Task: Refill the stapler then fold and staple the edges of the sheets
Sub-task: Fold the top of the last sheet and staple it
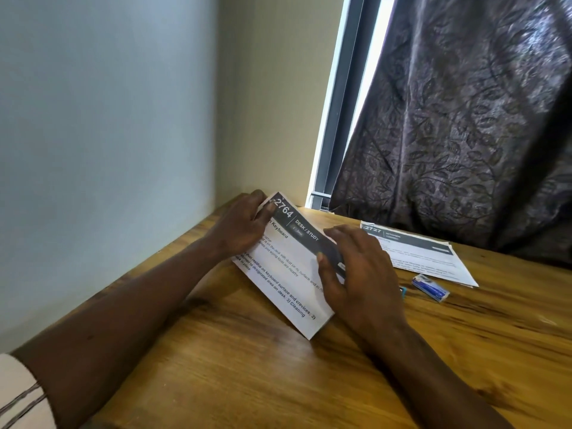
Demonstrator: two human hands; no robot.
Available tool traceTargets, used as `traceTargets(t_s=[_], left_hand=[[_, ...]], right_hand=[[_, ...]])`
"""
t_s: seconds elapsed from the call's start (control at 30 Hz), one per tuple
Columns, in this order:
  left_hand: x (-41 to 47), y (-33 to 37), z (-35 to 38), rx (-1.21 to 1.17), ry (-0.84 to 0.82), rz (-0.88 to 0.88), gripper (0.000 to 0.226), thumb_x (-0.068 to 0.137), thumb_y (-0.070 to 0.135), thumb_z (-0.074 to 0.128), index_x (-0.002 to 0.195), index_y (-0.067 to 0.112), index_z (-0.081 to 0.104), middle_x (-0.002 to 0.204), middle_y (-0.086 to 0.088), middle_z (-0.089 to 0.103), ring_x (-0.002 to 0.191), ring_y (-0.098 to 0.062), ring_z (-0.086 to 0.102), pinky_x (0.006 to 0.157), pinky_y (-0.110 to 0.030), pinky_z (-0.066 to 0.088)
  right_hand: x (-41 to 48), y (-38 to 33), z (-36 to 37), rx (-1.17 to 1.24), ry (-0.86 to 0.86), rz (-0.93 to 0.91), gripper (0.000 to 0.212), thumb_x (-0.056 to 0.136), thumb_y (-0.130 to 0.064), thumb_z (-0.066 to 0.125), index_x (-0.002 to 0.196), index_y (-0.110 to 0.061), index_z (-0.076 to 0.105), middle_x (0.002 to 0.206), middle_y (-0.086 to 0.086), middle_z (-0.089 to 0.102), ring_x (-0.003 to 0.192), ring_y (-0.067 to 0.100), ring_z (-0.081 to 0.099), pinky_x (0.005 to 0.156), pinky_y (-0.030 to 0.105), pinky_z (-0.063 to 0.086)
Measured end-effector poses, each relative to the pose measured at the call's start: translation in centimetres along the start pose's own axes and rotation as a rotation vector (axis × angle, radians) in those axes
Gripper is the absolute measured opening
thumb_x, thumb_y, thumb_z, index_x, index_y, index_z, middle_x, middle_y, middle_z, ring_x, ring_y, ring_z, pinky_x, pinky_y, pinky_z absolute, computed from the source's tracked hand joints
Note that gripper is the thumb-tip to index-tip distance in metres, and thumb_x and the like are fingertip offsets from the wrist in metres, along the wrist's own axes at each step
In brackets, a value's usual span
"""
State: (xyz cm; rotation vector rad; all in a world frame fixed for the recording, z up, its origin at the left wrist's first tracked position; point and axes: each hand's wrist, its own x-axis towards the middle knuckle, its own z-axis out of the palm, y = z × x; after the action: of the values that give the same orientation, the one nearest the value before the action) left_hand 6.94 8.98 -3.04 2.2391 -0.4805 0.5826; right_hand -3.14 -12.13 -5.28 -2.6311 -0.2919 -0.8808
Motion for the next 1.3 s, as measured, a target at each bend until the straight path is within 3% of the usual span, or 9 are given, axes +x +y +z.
traceTargets(t_s=[0.27, 0.43, 0.6, 0.73, 0.83, 0.97, 1.07, 1.2, 1.3], left_hand=[[-0.7, 1.3, -0.1, 0.023, 0.140, 0.136, 0.014, 0.102, 0.036, 0.054, 0.108, 0.024, 0.049, 0.087, 0.009, 0.075, 0.072, -0.010, 0.071, 0.061, -0.029, 0.055], [0.1, 0.3, -1.4, -0.038, 0.215, 0.101, 0.023, 0.092, 0.038, 0.065, 0.112, 0.028, 0.058, 0.092, 0.009, 0.076, 0.079, -0.014, 0.074, 0.072, -0.033, 0.059], [0.2, 0.0, -2.9, -0.313, -0.047, 0.133, 0.018, 0.093, 0.026, 0.069, 0.107, 0.014, 0.070, 0.097, -0.002, 0.078, 0.081, -0.020, 0.078, 0.076, -0.051, 0.063], [-0.7, 1.4, -1.6, -0.394, -0.275, 0.180, 0.029, 0.089, 0.026, 0.073, 0.112, 0.009, 0.068, 0.101, -0.006, 0.078, 0.083, -0.027, 0.078, 0.073, -0.046, 0.064], [-1.6, 2.3, 0.7, -0.411, -0.389, 0.178, 0.030, 0.088, 0.028, 0.076, 0.112, 0.012, 0.066, 0.098, -0.007, 0.078, 0.079, -0.028, 0.078, 0.069, -0.046, 0.064], [-2.4, 3.3, 2.8, -0.327, -0.453, 0.189, 0.029, 0.093, 0.032, 0.071, 0.117, 0.016, 0.065, 0.093, 0.001, 0.078, 0.077, -0.015, 0.077, 0.061, -0.024, 0.059], [-2.2, 3.4, 3.7, -0.181, -0.401, 0.191, 0.024, 0.097, 0.032, 0.065, 0.120, 0.024, 0.066, 0.100, 0.013, 0.072, 0.084, -0.007, 0.071, 0.064, -0.017, 0.054], [-0.7, 4.3, 5.5, -0.110, -0.441, 0.224, 0.026, 0.096, 0.026, 0.067, 0.122, 0.024, 0.068, 0.113, 0.009, 0.071, 0.099, -0.009, 0.067, 0.085, -0.028, 0.058], [1.0, 6.1, 7.2, -0.082, -0.608, 0.207, 0.033, 0.095, 0.017, 0.067, 0.128, 0.023, 0.065, 0.124, 0.004, 0.069, 0.108, -0.013, 0.065, 0.095, -0.035, 0.057]], right_hand=[[-0.4, 0.4, 0.1, 0.196, -0.029, 0.143, 0.058, 0.099, -0.052, 0.053, 0.151, -0.033, 0.035, 0.150, -0.007, 0.048, 0.131, 0.012, 0.048, 0.107, 0.040, 0.048], [-0.3, 0.3, 0.0, 0.351, -0.041, 0.195, 0.054, 0.098, -0.040, 0.062, 0.147, -0.036, 0.039, 0.144, -0.011, 0.053, 0.117, 0.001, 0.050, 0.093, 0.029, 0.054], [-0.3, -0.2, -1.7, 0.626, -0.062, 0.258, 0.036, 0.097, -0.038, 0.064, 0.132, -0.035, 0.058, 0.120, -0.013, 0.066, 0.100, 0.010, 0.067, 0.080, 0.034, 0.061], [0.4, 0.5, -3.1, 1.008, -0.394, 0.446, 0.033, 0.095, -0.042, 0.062, 0.117, -0.018, 0.072, 0.107, 0.010, 0.077, 0.096, 0.030, 0.074, 0.079, 0.040, 0.057], [0.5, 1.7, -3.2, 1.000, -0.548, 0.452, 0.044, 0.089, -0.042, 0.065, 0.117, -0.008, 0.071, 0.104, 0.015, 0.078, 0.093, 0.032, 0.075, 0.077, 0.036, 0.058], [0.8, 3.5, -3.5, 0.839, -0.577, 0.466, 0.021, 0.093, -0.017, 0.071, 0.113, -0.012, 0.074, 0.096, 0.010, 0.080, 0.082, 0.022, 0.078, 0.072, 0.031, 0.062], [1.1, 5.1, -4.6, 0.609, -0.676, 0.449, 0.018, 0.091, -0.020, 0.074, 0.109, -0.017, 0.075, 0.096, 0.003, 0.081, 0.087, 0.018, 0.078, 0.086, 0.036, 0.061], [1.1, 6.1, -5.6, 0.533, -0.752, 0.469, 0.011, 0.090, -0.021, 0.075, 0.101, -0.020, 0.077, 0.098, 0.002, 0.081, 0.091, 0.017, 0.078, 0.090, 0.036, 0.060], [1.2, 6.2, -5.7, 0.500, -0.791, 0.459, 0.016, 0.089, -0.020, 0.076, 0.105, -0.017, 0.077, 0.100, 0.003, 0.081, 0.090, 0.017, 0.078, 0.090, 0.037, 0.060]])
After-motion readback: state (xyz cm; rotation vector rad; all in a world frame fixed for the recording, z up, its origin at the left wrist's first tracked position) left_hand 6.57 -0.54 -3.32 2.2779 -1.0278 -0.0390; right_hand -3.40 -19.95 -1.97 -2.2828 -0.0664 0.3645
